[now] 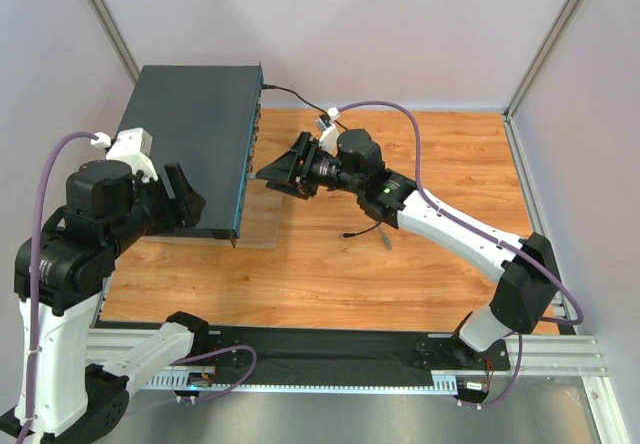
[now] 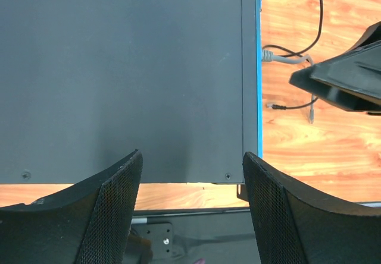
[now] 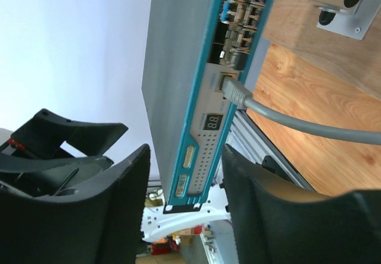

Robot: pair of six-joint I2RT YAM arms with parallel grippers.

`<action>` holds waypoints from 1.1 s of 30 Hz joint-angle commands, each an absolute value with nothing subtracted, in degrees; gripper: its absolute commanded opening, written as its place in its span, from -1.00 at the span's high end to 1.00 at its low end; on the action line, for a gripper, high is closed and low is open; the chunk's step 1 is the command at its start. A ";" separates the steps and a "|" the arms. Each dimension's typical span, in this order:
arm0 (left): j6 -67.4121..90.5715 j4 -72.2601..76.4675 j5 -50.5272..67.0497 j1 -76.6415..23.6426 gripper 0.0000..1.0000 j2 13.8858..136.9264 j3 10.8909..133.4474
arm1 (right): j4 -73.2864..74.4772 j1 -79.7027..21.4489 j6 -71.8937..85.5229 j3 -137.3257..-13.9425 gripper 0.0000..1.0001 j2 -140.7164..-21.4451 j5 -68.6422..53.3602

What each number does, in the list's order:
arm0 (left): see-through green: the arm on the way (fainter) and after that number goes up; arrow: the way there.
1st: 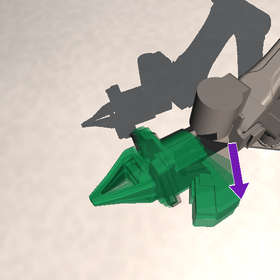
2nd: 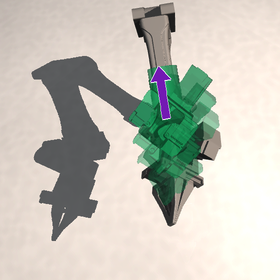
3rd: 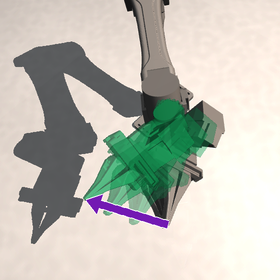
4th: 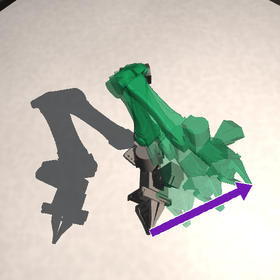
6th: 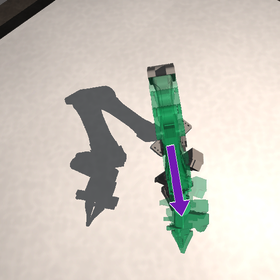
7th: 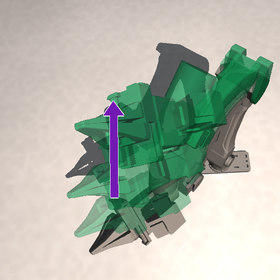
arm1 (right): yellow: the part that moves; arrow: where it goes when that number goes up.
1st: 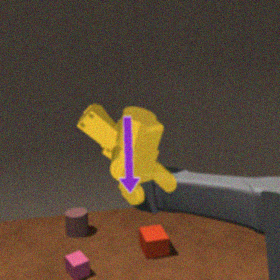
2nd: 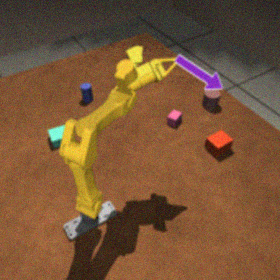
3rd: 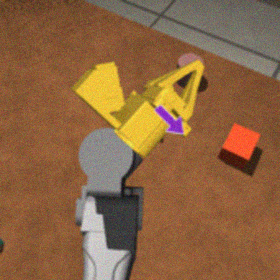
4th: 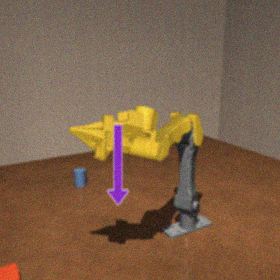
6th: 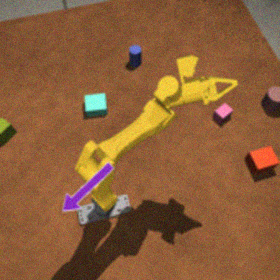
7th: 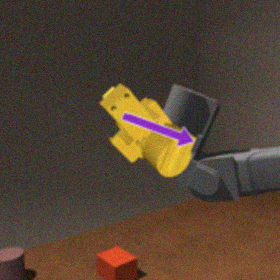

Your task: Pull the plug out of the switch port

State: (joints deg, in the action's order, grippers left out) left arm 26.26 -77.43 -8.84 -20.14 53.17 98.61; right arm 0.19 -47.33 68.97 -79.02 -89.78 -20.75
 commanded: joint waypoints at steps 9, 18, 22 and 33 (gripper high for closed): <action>28.48 -77.87 -4.57 -19.86 -0.47 52.03 97.73 | -6.84 -50.01 74.00 -76.65 0.09 -89.03 -9.41; 28.04 -77.61 -1.85 -19.86 -0.46 53.00 97.82 | -6.42 -50.71 76.46 -73.74 0.17 -88.06 -6.15; 27.34 -77.69 -1.32 -19.86 -0.46 53.26 97.82 | -10.28 -51.59 78.04 -71.37 0.13 -89.12 -6.15; 27.60 -77.17 -0.35 -19.86 -0.44 52.82 96.68 | -13.62 -51.85 78.57 -74.97 0.03 -93.69 -5.63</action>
State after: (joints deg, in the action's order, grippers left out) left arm 28.16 -77.47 -1.48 -20.14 52.97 97.03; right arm -10.37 -51.37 77.25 -72.49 -92.86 -7.86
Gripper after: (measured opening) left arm 0.726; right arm 0.479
